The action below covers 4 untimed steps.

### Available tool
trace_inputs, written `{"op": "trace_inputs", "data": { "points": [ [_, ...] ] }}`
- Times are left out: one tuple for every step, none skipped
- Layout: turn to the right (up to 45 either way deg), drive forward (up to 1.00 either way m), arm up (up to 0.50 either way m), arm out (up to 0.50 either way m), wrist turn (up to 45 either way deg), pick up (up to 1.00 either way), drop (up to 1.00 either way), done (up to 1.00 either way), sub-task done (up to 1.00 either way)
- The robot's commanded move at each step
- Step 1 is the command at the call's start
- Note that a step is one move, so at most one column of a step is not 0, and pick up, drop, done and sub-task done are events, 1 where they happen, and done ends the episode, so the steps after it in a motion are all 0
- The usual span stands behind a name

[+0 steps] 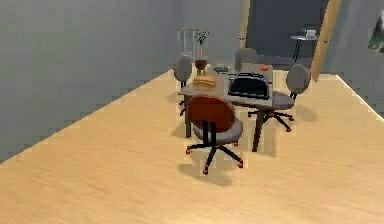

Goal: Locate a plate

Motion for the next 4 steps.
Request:
{"op": "trace_inputs", "data": {
  "points": [
    [39.0,0.0,0.0,0.0,0.0,0.0,0.0,0.0,0.0],
    [0.0,1.0,0.0,0.0,0.0,0.0,0.0,0.0,0.0],
    [0.0,1.0,0.0,0.0,0.0,0.0,0.0,0.0,0.0],
    [-45.0,0.0,0.0,0.0,0.0,0.0,0.0,0.0,0.0]
  ]
}}
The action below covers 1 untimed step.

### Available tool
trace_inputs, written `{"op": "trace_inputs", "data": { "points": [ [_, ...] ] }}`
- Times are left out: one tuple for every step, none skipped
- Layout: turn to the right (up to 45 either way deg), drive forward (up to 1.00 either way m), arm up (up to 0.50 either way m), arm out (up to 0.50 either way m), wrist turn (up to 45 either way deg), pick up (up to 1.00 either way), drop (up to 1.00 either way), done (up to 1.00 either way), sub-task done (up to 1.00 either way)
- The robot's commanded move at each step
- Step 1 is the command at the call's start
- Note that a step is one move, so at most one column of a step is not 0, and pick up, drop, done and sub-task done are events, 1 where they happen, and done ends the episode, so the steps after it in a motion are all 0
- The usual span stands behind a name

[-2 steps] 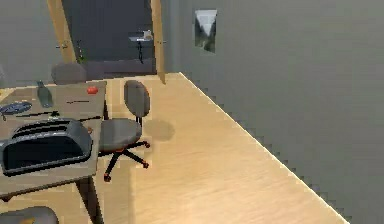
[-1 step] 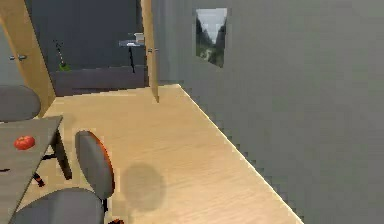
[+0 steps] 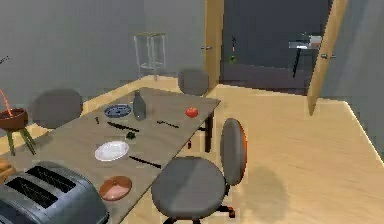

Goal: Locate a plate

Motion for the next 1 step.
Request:
{"op": "trace_inputs", "data": {
  "points": [
    [-24.0,0.0,0.0,0.0,0.0,0.0,0.0,0.0,0.0]
  ]
}}
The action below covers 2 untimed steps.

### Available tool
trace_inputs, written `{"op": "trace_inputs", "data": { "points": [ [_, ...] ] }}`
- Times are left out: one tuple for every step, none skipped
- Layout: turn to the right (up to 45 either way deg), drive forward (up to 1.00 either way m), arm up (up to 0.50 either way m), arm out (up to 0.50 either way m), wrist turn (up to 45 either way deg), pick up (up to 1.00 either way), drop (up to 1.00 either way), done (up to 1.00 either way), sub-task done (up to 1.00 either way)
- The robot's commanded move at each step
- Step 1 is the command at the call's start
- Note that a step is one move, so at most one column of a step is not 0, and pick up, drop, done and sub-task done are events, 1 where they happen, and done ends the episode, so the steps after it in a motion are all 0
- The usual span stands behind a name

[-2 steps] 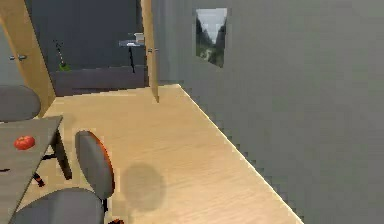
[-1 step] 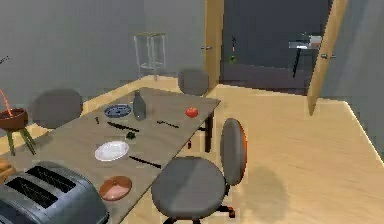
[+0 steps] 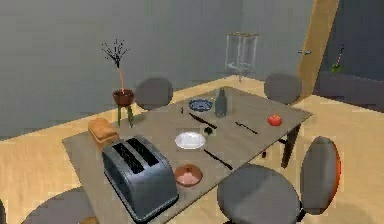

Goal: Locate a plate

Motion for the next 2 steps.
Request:
{"op": "trace_inputs", "data": {
  "points": [
    [0.0,1.0,0.0,0.0,0.0,0.0,0.0,0.0,0.0],
    [0.0,0.0,0.0,0.0,0.0,0.0,0.0,1.0,0.0]
  ]
}}
